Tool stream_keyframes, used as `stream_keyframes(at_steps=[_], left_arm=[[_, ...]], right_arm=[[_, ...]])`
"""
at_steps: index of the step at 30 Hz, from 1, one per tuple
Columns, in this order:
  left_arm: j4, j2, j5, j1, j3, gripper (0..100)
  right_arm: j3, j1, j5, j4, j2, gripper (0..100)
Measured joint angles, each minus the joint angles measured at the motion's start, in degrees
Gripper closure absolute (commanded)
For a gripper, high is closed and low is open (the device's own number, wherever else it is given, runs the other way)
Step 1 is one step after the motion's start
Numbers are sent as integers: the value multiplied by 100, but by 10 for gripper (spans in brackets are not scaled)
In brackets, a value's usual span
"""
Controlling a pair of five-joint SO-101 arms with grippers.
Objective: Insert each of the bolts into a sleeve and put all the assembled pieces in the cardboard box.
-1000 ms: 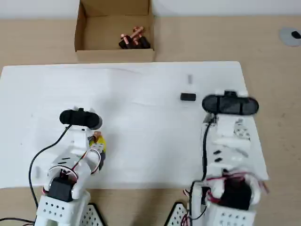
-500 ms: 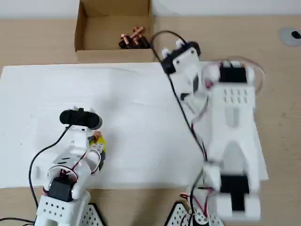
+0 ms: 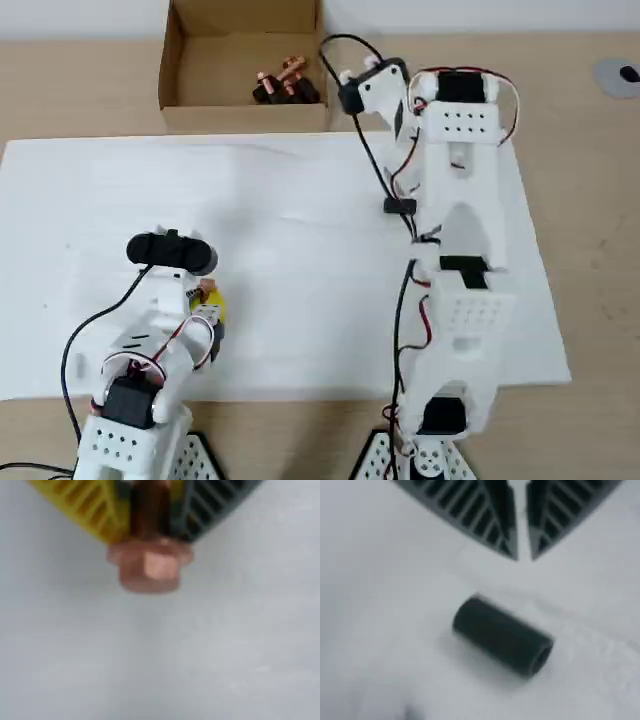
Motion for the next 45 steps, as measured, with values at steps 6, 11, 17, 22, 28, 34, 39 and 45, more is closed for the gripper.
stream_keyframes(at_steps=[6,11,17,22,28,34,39,45], left_arm=[[0,0,0,0,0,989],[0,0,0,0,0,989],[0,0,0,0,0,989],[0,0,0,0,0,989],[0,0,0,0,0,988],[0,0,0,0,0,987],[0,0,0,0,0,987],[0,0,0,0,0,987]], right_arm=[[-334,-141,1521,26,607,823],[-352,-158,2251,26,598,822],[-53,-158,2681,26,598,821],[431,-132,2910,26,598,821],[510,-79,3051,26,580,779],[703,-53,3156,26,554,753],[888,-53,3376,26,519,753],[897,-53,3473,26,607,753]])
